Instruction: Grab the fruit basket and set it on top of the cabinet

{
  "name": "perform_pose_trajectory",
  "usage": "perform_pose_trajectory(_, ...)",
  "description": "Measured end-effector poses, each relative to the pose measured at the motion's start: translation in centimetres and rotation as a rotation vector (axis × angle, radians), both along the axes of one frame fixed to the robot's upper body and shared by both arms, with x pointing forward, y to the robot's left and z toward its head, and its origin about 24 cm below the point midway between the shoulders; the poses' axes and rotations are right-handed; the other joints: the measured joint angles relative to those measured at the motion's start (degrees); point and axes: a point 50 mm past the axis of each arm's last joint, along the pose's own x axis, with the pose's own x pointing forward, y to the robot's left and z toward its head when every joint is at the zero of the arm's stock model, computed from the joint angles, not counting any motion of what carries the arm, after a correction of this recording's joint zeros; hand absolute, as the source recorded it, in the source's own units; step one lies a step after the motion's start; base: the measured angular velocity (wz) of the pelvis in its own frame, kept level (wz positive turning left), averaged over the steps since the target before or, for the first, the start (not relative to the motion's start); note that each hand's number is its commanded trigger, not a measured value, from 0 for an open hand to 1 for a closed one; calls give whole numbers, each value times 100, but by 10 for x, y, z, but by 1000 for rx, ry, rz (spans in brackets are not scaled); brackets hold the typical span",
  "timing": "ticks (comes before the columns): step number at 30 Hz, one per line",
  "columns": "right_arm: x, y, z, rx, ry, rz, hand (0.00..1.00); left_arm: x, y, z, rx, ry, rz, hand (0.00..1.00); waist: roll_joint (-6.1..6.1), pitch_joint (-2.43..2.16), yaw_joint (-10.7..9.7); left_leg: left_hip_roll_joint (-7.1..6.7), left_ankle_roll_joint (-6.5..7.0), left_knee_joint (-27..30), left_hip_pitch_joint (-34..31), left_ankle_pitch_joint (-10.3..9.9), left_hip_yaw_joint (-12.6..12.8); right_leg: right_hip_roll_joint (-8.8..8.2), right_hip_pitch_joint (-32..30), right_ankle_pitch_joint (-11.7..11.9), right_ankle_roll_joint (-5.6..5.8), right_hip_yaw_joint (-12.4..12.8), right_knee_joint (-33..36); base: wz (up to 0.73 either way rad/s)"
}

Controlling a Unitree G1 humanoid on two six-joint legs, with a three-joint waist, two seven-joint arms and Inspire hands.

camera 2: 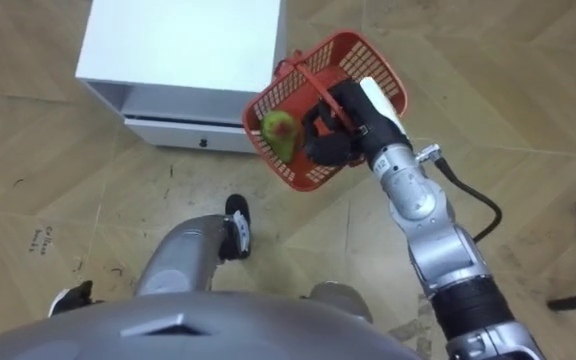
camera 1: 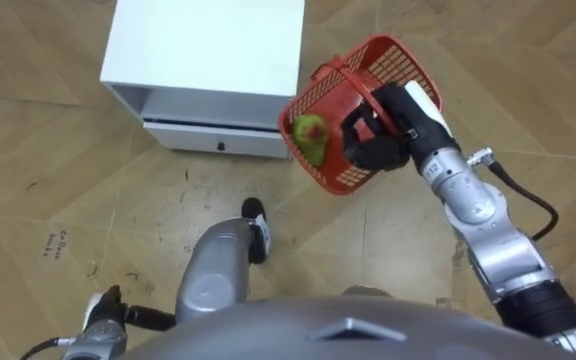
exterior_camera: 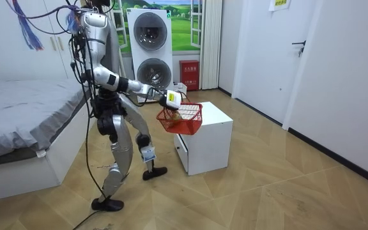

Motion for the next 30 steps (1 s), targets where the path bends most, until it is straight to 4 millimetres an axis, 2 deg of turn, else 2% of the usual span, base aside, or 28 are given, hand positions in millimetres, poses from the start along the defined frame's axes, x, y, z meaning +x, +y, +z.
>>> perform_pose_trajectory(3, 2, 2, 5, 2, -13, 14, 100, 2, 0, 0, -1, 1, -12, 0, -37, -9, 97, -9, -16, 37, 9, -82, 31, -9, 88, 20, 22, 10, -160, -3)
perform_pose_trajectory(5, 2, 3, 6, 5, -14, 22, 100, 4, -1, 0, -4, -1, -25, 0, -48, -5, 157, -3, -7, 198, 7, -225, 75, -32, 191, 29, 38, 30, -264, -7)
perform_pose_trajectory(7, 3, 4, 7, 12, -15, 25, 100, 6, -2, 0, -9, -7, -31, 0, -52, -3, 239, -51, -8, 447, 14, -497, 122, -122, 373, 15, 104, 47, -403, -5)
perform_pose_trajectory(8, 3, 5, 7, 15, -18, 25, 100, 7, -2, 0, -8, -9, -34, 0, -64, -2, 250, -104, 1, 494, 20, -543, 140, -161, 414, 0, 132, 47, -417, 4)
perform_pose_trajectory(11, 9, 8, 17, 20, -57, 42, 100, 17, -3, 1, -9, -41, -30, 0, -67, 12, 285, -234, 54, 722, -9, -894, 236, -371, 370, 28, 282, 286, -11, 2)
perform_pose_trajectory(12, 13, 9, 20, 27, -73, 43, 100, 21, -2, 1, -8, -52, -28, 0, -62, 11, 255, -287, 82, 796, 10, -1031, 240, -505, 182, 126, 467, 329, 498, 9)
perform_pose_trajectory(13, 16, 10, 23, 28, -85, 47, 100, 26, -2, 2, -6, -67, -22, 0, -73, 16, 254, -333, 136, 841, 109, -1160, 246, -665, -40, 352, 583, 369, 1069, 12)
perform_pose_trajectory(14, 17, 10, 24, 24, -88, 49, 100, 30, -2, 2, -6, -75, -20, 0, -70, 15, 257, -338, 147, 870, 172, -1241, 257, -715, -124, 535, 581, 376, 1317, 0)
perform_pose_trajectory(15, 17, 11, 24, 27, -90, 51, 100, 33, 0, 3, -3, -86, -2, 0, -34, 33, 287, -329, 170, 884, 355, -1405, 333, -786, -204, 975, 503, 373, 1699, 0)
perform_pose_trajectory(16, 17, 12, 24, 27, -92, 56, 100, 33, 1, 4, 4, -92, 10, 0, 12, 26, 323, -333, 189, 818, 569, -1528, 325, -794, -244, 1505, 452, 380, 1976, 0)
perform_pose_trajectory(17, 17, 13, 23, 28, -91, 56, 100, 35, 2, 4, 8, -97, 10, 0, 26, 22, 303, -357, 193, 734, 696, -1560, 299, -792, -282, 1798, 447, 380, 2103, 7)
perform_pose_trajectory(18, 17, 13, 24, 29, -95, 54, 100, 35, 2, 4, 12, -97, 12, 0, 56, 13, 277, -391, 208, 544, 894, -1597, 212, -792, -413, 2114, 376, 396, 2342, 0)
perform_pose_trajectory(19, 19, 14, 26, 20, -106, 56, 100, 40, 2, 5, 19, -111, 8, 0, 69, 12, 284, -390, 210, 350, 1035, -1604, 187, -762, -709, 1838, 407, 407, 2566, 0)
perform_pose_trajectory(20, 19, 14, 26, 15, -108, 59, 100, 43, 2, 6, 21, -117, 8, 0, 79, 13, 291, -389, 194, 249, 1106, -1593, 159, -742, -863, 1668, 411, 403, 2604, 0)
perform_pose_trajectory(21, 19, 14, 25, 15, -104, 58, 100, 49, 3, 7, 28, -131, 4, 0, 122, 25, 280, -372, 176, 91, 1270, -1580, 68, -630, -1162, 1392, 377, 384, 2506, 9)
perform_pose_trajectory(22, 19, 13, 23, 12, -96, 54, 100, 51, 2, 7, 31, -144, 4, 0, 150, 23, 274, -349, 164, -37, 1438, -1574, 2, -530, -1420, 1260, 334, 396, 2205, 12)
perform_pose_trajectory(23, 18, 13, 23, 11, -92, 52, 100, 52, 2, 8, 30, -155, 3, 0, 160, 26, 279, -335, 156, -107, 1524, -1573, -10, -496, -1530, 1234, 340, 402, 1953, 16)
perform_pose_trajectory(24, 18, 14, 23, 13, -90, 48, 100, 54, 1, 8, 32, -167, -1, 0, 172, 29, 270, -311, 115, -195, 1646, -1577, -70, -444, -1627, 1244, 347, 377, 1206, 28)
perform_pose_trajectory(25, 18, 15, 22, 14, -89, 49, 100, 55, 1, 8, 32, -168, -2, 0, 160, 27, 249, -310, 39, -206, 1765, -1613, -140, -403, -1613, 1409, 336, 346, 259, 32)
perform_pose_trajectory(26, 18, 15, 22, 14, -88, 49, 100, 54, 1, 8, 33, -164, -2, 0, 145, 25, 268, -311, -12, -197, 1813, -1655, -164, -370, -1587, 1641, 345, 351, -198, 38)
perform_pose_trajectory(27, 17, 14, 20, 13, -79, 44, 100, 49, -1, 6, 30, -153, 2, 0, 202, 5, 273, -249, -94, -168, 1927, -1726, -287, -333, -1435, 2050, 229, 307, -448, 17)
perform_pose_trajectory(28, 18, 15, 21, 11, -78, 47, 100, 42, 0, 5, 30, -136, 7, 0, 227, -21, 288, -173, -149, -233, 2026, -1734, -324, -195, -1210, 2084, 167, 210, -703, 9)
perform_pose_trajectory(30, 21, 16, 23, 9, -89, 56, 100, 32, 0, 4, 32, -109, 15, 0, 244, -6, 349, -100, -251, -396, 2155, -1723, -386, -41, -1047, 2123, 105, 183, -939, -5)
